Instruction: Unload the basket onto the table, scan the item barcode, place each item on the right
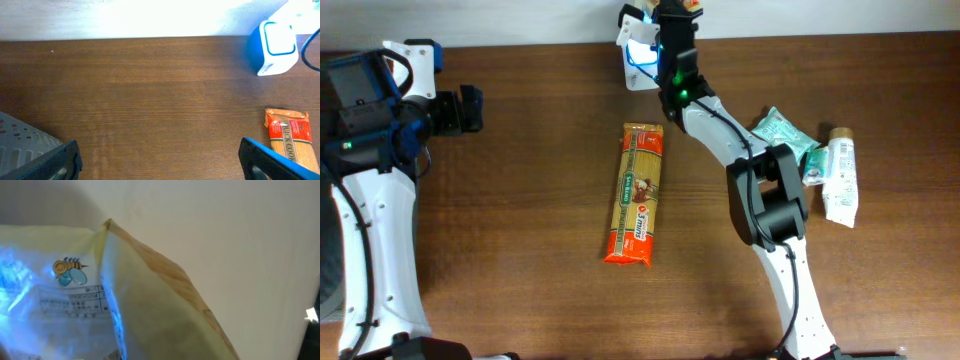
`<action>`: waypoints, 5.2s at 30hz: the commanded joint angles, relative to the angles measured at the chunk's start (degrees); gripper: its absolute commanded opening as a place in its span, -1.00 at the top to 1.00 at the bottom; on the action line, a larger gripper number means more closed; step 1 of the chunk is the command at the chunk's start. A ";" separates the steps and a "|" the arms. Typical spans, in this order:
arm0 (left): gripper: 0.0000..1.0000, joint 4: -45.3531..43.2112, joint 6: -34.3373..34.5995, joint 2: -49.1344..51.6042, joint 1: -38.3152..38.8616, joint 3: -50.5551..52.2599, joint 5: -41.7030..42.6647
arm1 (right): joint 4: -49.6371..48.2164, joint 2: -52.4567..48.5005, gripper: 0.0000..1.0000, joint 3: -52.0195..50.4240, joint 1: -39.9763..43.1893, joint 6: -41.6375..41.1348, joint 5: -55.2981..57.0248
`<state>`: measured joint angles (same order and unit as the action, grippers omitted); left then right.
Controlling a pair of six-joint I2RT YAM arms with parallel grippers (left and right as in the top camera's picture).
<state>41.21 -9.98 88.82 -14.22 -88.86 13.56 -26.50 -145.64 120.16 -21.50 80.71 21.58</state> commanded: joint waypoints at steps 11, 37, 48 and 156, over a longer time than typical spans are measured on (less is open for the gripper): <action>-0.98 0.02 0.52 -0.70 -0.20 -0.20 0.61 | 79.23 42.36 0.92 1.14 6.29 -83.65 -16.50; -0.98 0.00 0.52 -0.70 -0.20 -0.20 0.61 | 108.15 28.92 -0.34 1.27 38.95 -85.11 -37.77; -0.98 0.00 0.50 -0.70 -0.17 -0.20 0.61 | 98.53 23.32 -0.40 -11.19 12.57 -85.77 -53.55; -0.98 0.02 0.52 -0.70 -0.17 -0.20 0.61 | 95.67 20.20 -0.02 -2.69 7.15 -83.84 -33.94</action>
<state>41.17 -9.98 88.82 -14.22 -88.86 13.54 71.61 -128.09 111.15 -14.55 -3.01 -13.39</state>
